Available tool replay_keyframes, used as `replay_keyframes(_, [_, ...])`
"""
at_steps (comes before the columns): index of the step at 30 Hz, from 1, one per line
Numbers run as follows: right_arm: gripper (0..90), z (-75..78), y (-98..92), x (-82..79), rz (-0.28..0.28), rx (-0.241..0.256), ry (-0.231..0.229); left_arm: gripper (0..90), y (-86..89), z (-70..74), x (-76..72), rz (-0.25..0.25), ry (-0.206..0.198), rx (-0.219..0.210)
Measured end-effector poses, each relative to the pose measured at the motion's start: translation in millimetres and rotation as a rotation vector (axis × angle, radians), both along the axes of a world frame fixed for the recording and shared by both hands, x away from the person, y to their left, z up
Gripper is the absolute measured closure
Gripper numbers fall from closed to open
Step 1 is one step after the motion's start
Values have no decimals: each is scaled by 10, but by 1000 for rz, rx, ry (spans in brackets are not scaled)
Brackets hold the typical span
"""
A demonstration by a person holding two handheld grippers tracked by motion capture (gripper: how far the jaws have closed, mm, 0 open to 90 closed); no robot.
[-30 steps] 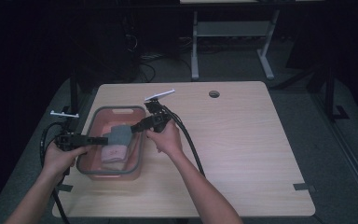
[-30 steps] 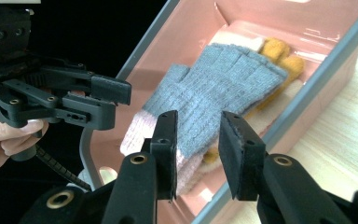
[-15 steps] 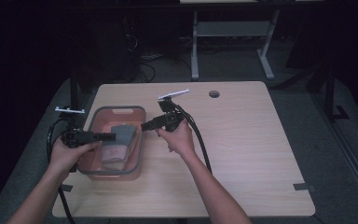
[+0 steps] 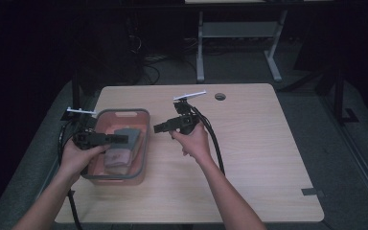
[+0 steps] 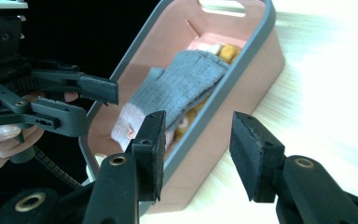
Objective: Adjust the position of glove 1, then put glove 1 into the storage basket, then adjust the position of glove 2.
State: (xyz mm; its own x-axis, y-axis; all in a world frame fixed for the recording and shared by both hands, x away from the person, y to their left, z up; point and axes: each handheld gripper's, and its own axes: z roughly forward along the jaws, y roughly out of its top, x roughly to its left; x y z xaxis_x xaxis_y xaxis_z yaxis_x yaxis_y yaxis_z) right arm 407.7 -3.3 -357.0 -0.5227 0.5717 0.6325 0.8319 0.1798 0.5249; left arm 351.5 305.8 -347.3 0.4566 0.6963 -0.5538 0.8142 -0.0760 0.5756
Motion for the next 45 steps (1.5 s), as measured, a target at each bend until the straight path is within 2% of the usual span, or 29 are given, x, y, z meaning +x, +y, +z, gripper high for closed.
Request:
replay_keyframes(14, [528,-37,-183,-13,-25,-26,-3,374,-154,-15,22,-26,2,-4])
replay_keyframes(20, [522,-25,-297,-28,-40,-34,-11,343,-260,7,13,-47,-9,-22])
replay_keyframes(24, [521,-33,-359,-49,-46,-36,-5,341,-313,13,2,-61,-20,-19])
replay_keyframes(32, [512,-78,-575,-71,-79,-51,12,338,-491,-5,39,-97,-10,-26])
replay_keyframes(45, [499,-137,-766,-105,-97,-49,19,332,-660,-15,51,-129,-12,-20])
